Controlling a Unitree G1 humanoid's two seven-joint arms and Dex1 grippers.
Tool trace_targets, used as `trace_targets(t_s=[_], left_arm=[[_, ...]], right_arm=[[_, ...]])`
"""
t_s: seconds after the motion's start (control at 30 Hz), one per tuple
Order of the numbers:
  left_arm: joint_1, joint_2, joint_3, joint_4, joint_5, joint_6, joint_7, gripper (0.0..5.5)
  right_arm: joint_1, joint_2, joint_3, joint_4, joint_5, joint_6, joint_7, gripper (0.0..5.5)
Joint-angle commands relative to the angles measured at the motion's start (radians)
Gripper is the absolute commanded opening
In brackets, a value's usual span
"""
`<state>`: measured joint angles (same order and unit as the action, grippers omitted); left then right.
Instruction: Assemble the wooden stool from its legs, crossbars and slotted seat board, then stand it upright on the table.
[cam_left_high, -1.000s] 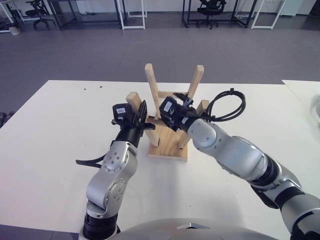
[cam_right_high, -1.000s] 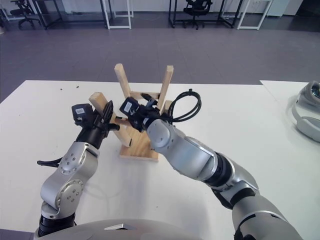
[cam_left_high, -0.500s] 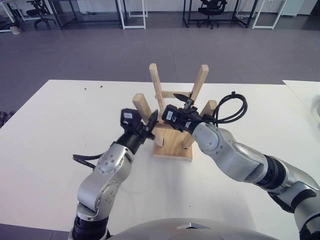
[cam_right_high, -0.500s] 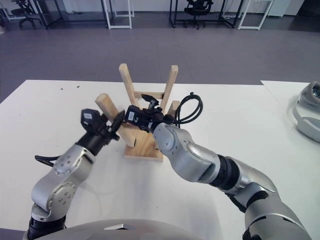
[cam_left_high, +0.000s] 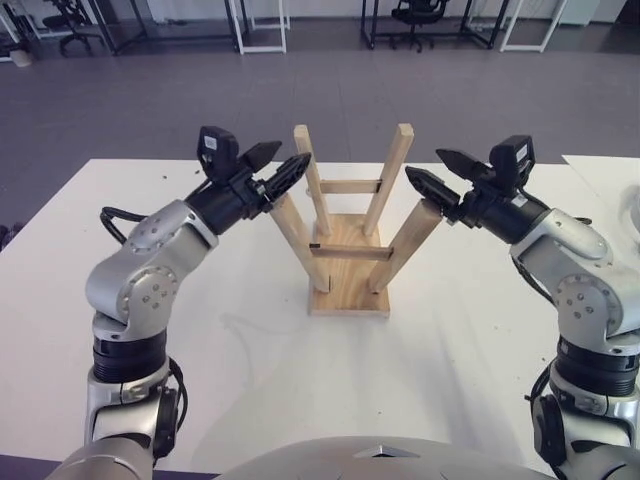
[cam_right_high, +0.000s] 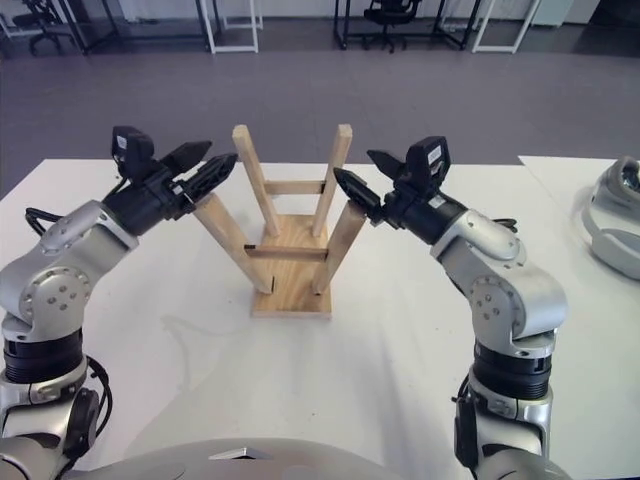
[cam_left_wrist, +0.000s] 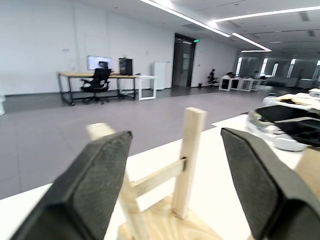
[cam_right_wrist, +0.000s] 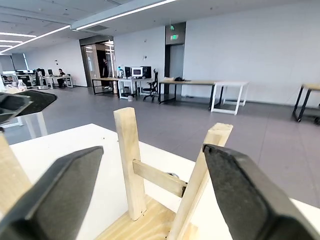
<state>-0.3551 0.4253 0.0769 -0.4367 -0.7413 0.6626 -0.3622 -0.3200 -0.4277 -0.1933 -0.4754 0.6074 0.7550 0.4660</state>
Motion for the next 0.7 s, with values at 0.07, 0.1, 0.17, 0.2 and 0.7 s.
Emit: trace_targets(t_s=[0.07, 0.1, 0.17, 0.2, 0.7], left_arm=[[0.121, -0.020, -0.278, 0.154, 0.206, -0.041, -0.052, 3.27], [0.085, -0.019, -0.236, 0.145, 0.183, -0.042, -0.048, 3.27], [0.021, -0.022, -0.151, 0.105, 0.118, -0.032, -0.026, 3.27], [-0.004, -0.024, -0.086, 0.071, 0.051, -0.023, -0.009, 3.27], [0.546, 0.308, 0.178, 0.357, 0.269, -0.311, -0.377, 3.27]], right_arm=[[0.026, 0.022, 0.116, 0.140, -0.096, -0.031, -0.030, 3.72], [0.004, 0.025, 0.096, 0.114, -0.065, -0.029, -0.035, 3.72], [-0.019, 0.032, 0.063, 0.068, -0.006, -0.036, -0.039, 3.72], [-0.036, 0.046, 0.017, 0.072, 0.034, -0.055, -0.044, 3.72], [0.290, -0.067, 0.471, 0.043, -0.185, -0.340, 0.414, 3.72]])
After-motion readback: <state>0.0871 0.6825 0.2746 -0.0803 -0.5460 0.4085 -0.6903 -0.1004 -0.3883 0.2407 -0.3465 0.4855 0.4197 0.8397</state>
